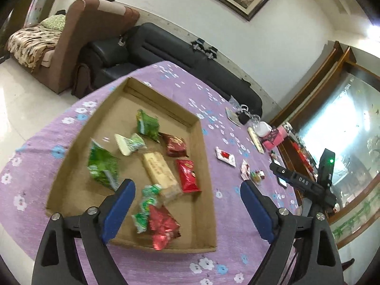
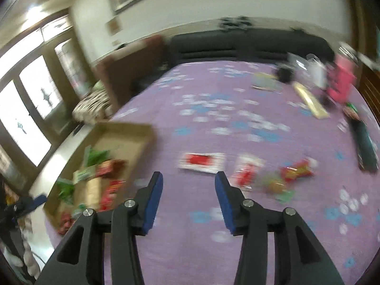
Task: Organize snacks
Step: 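Grasp the white-red packet with the left gripper while the right gripper grasps another white-red packet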
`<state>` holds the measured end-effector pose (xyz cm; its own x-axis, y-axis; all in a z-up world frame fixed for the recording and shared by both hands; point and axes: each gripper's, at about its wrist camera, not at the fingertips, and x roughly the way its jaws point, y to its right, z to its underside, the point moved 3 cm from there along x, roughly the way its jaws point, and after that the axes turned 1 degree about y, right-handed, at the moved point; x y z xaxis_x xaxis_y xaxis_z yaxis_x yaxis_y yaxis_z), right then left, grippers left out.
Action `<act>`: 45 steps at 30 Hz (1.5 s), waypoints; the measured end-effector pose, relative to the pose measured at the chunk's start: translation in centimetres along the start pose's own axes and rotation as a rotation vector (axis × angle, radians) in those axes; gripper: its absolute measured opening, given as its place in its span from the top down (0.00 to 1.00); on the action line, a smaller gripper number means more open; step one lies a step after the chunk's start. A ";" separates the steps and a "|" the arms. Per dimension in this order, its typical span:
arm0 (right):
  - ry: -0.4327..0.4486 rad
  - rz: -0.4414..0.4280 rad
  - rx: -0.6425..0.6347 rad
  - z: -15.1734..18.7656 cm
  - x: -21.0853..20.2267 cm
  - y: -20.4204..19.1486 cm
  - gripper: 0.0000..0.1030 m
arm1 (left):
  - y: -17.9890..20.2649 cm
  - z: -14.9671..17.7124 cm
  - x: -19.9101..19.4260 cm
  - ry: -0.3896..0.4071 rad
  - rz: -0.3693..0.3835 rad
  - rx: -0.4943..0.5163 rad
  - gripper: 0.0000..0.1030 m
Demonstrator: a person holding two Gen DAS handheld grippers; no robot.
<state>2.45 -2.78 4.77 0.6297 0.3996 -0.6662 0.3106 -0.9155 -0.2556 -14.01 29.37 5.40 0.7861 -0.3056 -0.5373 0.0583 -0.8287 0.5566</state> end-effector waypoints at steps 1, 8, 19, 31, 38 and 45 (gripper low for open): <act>-0.002 0.003 0.023 0.0 0.0 1.0 0.57 | 0.4 0.1 0.4 -0.010 0.003 0.009 0.10; -0.088 0.017 0.081 1.1 4.1 2.7 0.57 | 3.3 1.2 2.3 -0.063 0.016 0.075 0.10; -0.093 0.140 0.094 -0.1 9.9 3.8 0.59 | 9.5 -0.7 4.3 -0.087 -0.006 0.297 0.10; -0.127 0.029 0.080 2.7 6.3 4.8 0.81 | 17.3 -5.0 20.9 -0.355 -0.018 0.408 0.10; -0.140 -0.041 0.150 3.3 6.1 6.4 0.80 | 16.0 -3.8 28.9 -0.440 -0.155 0.509 0.15; -0.147 -0.050 0.163 3.4 6.0 6.6 0.80 | 15.5 -1.4 30.1 -0.543 -0.189 0.660 0.43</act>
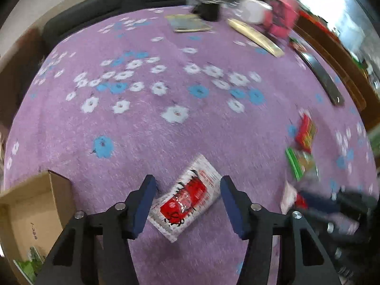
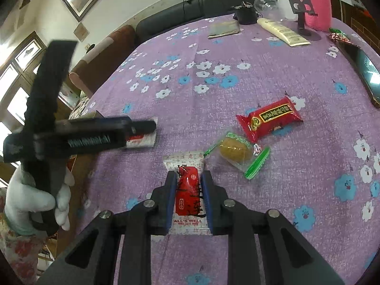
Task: Organize snacks
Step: 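Grasp the white-red packet with the left gripper while the right gripper grasps another white-red packet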
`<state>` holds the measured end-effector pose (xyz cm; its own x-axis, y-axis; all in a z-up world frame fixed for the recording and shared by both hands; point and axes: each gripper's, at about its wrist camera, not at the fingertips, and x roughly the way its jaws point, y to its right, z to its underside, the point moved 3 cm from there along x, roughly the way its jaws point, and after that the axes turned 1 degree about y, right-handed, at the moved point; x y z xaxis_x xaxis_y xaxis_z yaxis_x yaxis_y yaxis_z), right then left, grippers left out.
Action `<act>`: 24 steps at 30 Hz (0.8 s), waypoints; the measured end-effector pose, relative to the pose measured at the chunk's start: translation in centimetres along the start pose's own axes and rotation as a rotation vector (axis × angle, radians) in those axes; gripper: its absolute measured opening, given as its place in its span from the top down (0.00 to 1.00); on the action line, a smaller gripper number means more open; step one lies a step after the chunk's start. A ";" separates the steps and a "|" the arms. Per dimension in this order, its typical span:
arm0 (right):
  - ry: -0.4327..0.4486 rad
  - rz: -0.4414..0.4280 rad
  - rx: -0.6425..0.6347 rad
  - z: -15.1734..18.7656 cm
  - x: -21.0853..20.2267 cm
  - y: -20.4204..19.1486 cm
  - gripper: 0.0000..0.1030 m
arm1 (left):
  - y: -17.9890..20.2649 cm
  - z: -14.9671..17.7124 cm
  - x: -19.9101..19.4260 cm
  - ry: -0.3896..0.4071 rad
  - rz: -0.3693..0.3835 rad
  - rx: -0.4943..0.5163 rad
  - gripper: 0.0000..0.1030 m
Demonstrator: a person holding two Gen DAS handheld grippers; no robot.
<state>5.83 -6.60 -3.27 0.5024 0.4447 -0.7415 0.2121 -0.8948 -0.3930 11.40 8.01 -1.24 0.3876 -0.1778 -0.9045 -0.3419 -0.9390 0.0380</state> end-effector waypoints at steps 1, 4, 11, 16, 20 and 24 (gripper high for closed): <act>-0.001 -0.001 0.002 0.0 0.0 0.0 0.80 | 0.5 0.5 -0.4 -0.011 0.030 0.019 0.43; -0.004 -0.006 0.015 -0.1 -0.1 0.3 0.80 | 1.9 2.3 -1.6 -0.047 0.119 0.054 0.43; -0.003 -0.003 0.018 -0.1 -0.2 0.3 0.79 | 2.8 2.8 -2.7 0.032 -0.027 0.079 0.40; -0.003 -0.007 0.021 -0.1 -0.2 0.4 0.79 | 3.5 2.2 -1.4 0.080 -0.080 0.092 0.38; 0.003 0.007 0.004 0.0 -0.1 0.1 0.78 | 3.5 1.9 -1.2 0.090 -0.046 0.065 0.44; 0.008 0.048 -0.047 0.1 -0.1 -0.7 0.80 | 3.0 2.6 -1.9 0.097 0.023 0.021 0.67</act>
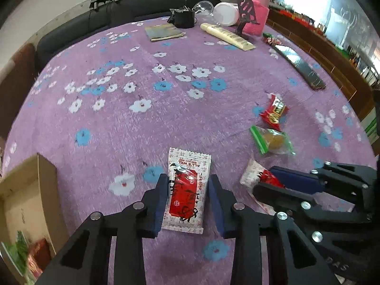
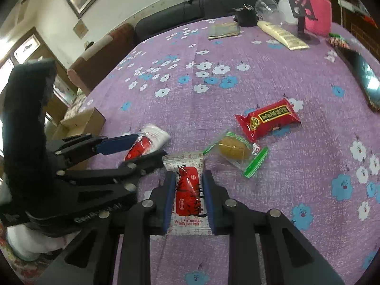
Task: Organize snacks
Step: 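Grasp the white-red packet with the left gripper while the right gripper grasps another white-red packet, then carry both white-red packets into the cardboard tray and release them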
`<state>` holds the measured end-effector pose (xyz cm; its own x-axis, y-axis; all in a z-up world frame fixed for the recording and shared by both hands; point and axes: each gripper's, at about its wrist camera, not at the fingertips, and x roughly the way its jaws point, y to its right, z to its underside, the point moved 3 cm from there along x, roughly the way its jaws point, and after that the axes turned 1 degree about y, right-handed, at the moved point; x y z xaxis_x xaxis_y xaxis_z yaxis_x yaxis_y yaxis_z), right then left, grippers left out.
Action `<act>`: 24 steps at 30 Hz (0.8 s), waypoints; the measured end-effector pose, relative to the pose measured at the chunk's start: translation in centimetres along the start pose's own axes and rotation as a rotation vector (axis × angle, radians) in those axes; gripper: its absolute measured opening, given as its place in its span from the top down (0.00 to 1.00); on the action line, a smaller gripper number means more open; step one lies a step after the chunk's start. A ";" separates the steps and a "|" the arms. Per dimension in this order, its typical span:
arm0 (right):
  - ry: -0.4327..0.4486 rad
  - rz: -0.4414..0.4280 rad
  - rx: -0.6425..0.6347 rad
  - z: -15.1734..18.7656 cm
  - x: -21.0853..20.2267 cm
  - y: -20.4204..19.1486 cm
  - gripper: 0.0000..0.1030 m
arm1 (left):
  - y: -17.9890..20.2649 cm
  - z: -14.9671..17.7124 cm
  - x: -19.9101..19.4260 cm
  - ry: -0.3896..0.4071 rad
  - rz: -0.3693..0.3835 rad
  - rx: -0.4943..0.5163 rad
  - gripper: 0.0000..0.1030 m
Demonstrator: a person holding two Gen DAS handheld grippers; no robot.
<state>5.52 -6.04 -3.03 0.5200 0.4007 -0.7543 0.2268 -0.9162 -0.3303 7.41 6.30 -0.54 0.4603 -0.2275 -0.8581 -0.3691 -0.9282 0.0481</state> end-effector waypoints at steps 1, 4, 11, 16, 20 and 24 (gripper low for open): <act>0.002 -0.001 -0.003 0.0 0.0 -0.1 0.81 | -0.1 0.4 -0.2 0.005 0.006 -0.008 0.67; 0.016 -0.018 0.002 0.0 -0.3 -0.1 0.81 | 0.2 1.2 -1.2 0.028 0.028 -0.030 0.67; 0.091 -0.089 -0.016 -0.4 -1.8 -1.2 0.81 | -0.1 3.1 -6.9 0.147 0.143 -0.138 0.68; 0.100 -0.117 -0.028 -0.4 -1.9 -1.9 0.81 | -2.0 5.9 -11.6 0.253 0.179 -0.241 0.67; 0.106 -0.128 -0.048 -0.1 -2.1 -2.6 0.81 | -5.2 9.2 -15.0 0.336 0.143 -0.356 0.67; 0.115 -0.140 -0.081 0.3 -2.2 -3.8 0.81 | -8.8 12.7 -17.5 0.393 0.069 -0.462 0.67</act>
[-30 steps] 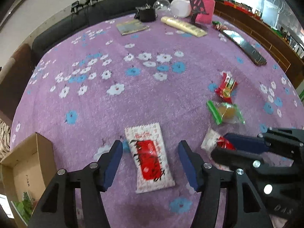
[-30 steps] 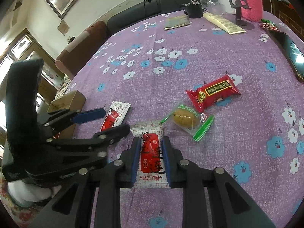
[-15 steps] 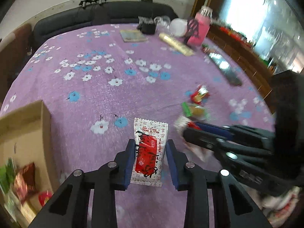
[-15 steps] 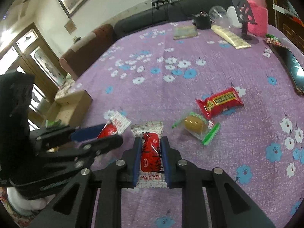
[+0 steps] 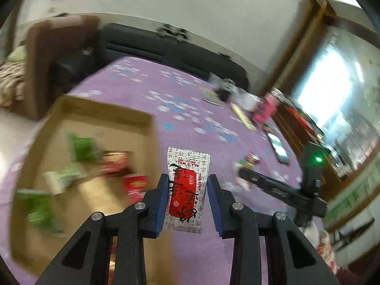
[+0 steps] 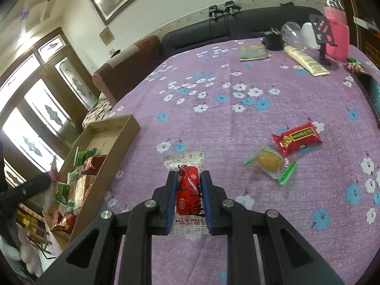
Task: Organize snacks
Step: 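Carry both white-red packets into the cardboard tray and release them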
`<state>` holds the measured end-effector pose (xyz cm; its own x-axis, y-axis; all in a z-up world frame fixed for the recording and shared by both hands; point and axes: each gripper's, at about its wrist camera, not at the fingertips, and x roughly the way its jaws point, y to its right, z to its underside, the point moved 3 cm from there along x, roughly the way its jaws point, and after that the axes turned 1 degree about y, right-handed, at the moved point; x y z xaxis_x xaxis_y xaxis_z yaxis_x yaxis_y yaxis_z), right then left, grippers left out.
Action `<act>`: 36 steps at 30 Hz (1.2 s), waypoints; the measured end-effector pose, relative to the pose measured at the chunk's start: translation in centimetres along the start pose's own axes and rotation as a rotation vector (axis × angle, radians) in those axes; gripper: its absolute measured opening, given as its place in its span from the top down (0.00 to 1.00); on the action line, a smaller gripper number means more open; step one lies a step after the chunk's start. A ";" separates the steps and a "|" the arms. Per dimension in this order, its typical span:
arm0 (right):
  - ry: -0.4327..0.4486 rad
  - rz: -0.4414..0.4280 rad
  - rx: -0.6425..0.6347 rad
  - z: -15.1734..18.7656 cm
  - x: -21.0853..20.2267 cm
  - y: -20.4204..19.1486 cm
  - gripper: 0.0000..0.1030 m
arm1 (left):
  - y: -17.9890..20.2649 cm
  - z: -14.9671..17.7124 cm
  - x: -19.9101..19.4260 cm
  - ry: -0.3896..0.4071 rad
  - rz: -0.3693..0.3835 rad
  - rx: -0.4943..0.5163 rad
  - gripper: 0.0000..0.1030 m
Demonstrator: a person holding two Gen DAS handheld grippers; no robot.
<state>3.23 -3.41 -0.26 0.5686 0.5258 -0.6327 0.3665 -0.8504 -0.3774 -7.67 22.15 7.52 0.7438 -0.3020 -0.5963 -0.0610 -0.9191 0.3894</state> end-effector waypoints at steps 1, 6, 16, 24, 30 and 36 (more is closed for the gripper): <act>-0.002 -0.004 -0.007 0.0 0.0 -0.5 0.81 | -0.8 0.1 -0.5 0.008 -0.009 -0.018 0.67; -0.013 -0.021 -0.079 0.3 -0.6 -4.2 0.81 | -4.4 1.0 -1.7 0.021 -0.046 -0.086 0.67; -0.118 -0.139 -0.203 1.2 1.3 -14.0 0.80 | -9.6 2.0 -1.4 0.019 -0.109 -0.164 0.67; -0.215 -0.151 -0.258 1.9 6.2 -19.0 0.80 | -12.3 2.1 -0.9 0.023 -0.133 -0.214 0.66; -0.261 -0.114 -0.304 2.4 9.5 -21.2 0.80 | -12.8 1.9 -2.0 0.062 -0.104 -0.237 0.55; -0.240 -0.061 -0.327 1.9 11.1 -21.7 0.80 | -12.1 1.6 -3.9 0.116 -0.112 -0.218 0.40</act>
<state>0.21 20.85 -0.38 0.3645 0.5229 -0.7706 0.6308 -0.7474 -0.2088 -10.92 34.07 3.99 0.8101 -0.1587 -0.5644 0.1614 -0.8651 0.4750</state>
